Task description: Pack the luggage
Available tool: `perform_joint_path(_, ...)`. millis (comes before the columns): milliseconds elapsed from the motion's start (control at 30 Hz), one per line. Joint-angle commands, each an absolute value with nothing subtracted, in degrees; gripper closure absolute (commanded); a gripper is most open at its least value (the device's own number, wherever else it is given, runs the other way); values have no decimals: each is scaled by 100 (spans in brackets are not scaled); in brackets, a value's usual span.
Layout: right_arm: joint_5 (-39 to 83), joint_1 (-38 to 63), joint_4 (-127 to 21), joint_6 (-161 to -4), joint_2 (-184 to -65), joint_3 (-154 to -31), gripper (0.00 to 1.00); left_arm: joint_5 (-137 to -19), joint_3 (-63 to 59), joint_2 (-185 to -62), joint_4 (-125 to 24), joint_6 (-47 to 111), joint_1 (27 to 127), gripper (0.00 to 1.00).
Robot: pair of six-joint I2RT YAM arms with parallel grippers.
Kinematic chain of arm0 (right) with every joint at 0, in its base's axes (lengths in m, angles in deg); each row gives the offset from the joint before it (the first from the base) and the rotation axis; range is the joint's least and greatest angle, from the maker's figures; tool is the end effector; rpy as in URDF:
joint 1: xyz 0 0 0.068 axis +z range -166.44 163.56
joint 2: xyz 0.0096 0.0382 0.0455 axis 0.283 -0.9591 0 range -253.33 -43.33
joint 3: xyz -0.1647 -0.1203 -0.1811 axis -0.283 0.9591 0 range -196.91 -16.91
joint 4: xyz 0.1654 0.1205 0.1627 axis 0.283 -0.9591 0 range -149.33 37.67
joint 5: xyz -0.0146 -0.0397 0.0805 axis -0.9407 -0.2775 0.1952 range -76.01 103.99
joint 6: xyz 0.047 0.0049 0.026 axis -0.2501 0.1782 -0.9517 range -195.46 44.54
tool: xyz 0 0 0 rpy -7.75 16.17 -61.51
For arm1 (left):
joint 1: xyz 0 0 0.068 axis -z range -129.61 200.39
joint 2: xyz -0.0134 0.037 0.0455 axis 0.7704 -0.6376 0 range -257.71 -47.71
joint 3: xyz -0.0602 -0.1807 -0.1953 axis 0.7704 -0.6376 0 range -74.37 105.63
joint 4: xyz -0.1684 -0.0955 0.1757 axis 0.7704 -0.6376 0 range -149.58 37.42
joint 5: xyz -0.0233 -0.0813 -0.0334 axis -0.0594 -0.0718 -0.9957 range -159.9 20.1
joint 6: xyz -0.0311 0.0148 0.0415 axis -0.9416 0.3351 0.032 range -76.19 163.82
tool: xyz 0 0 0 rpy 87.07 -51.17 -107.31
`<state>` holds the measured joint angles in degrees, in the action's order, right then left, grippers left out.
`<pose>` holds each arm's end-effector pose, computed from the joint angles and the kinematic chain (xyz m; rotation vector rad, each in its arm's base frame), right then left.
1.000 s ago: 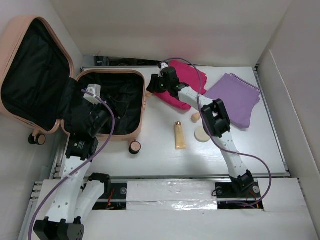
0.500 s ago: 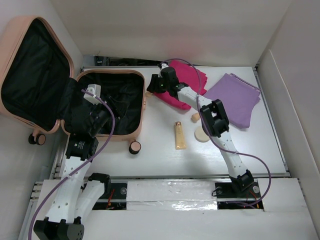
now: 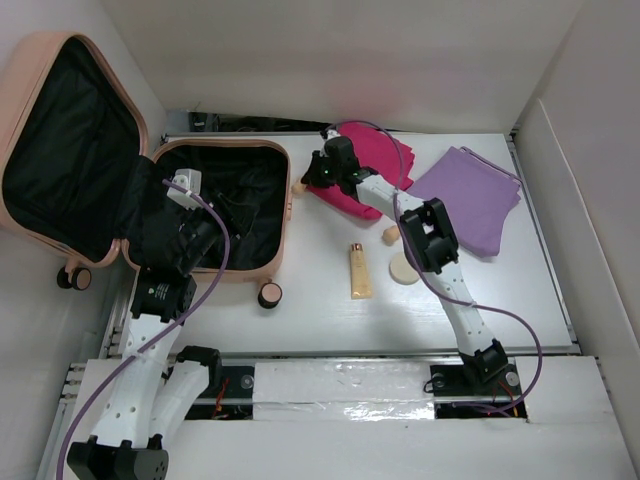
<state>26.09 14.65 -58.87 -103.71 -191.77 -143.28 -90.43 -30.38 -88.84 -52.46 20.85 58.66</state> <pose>0.5015 0.3111 0.1630 -0.1901 2.1632 0.8364 0.1664 -0.0368 0.3648 0.0942 1.5615 -0.7037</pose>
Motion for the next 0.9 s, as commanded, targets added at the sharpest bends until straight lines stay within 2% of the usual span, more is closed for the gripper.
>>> perform_joint_path(0,2673,1503,-5358,-10437,-18994,-13937,100,-9117,-2972,-8770,-5003,2149,5892,51)
perform_joint_path(167,2735,1450,-3944,-10604,-17696,-12330,100,-9082,-2963,-8771,-5020,2149,5892,51)
perform_joint_path(500,2471,1344,-3089,-10332,-15611,-10298,100,-9012,-2937,-8770,-5046,2123,5892,51)
perform_joint_path(700,3243,1818,-3062,-10393,-15503,-10479,100,-8792,-2840,-8683,-5152,2105,5787,53)
perform_joint_path(833,3683,2372,-3263,-10455,-16021,-11296,100,-8669,-2849,-8630,-5170,2088,5733,54)
perform_joint_path(867,3806,2434,-3438,-10446,-16257,-11646,97,-8651,-2849,-8630,-5187,2096,5733,54)
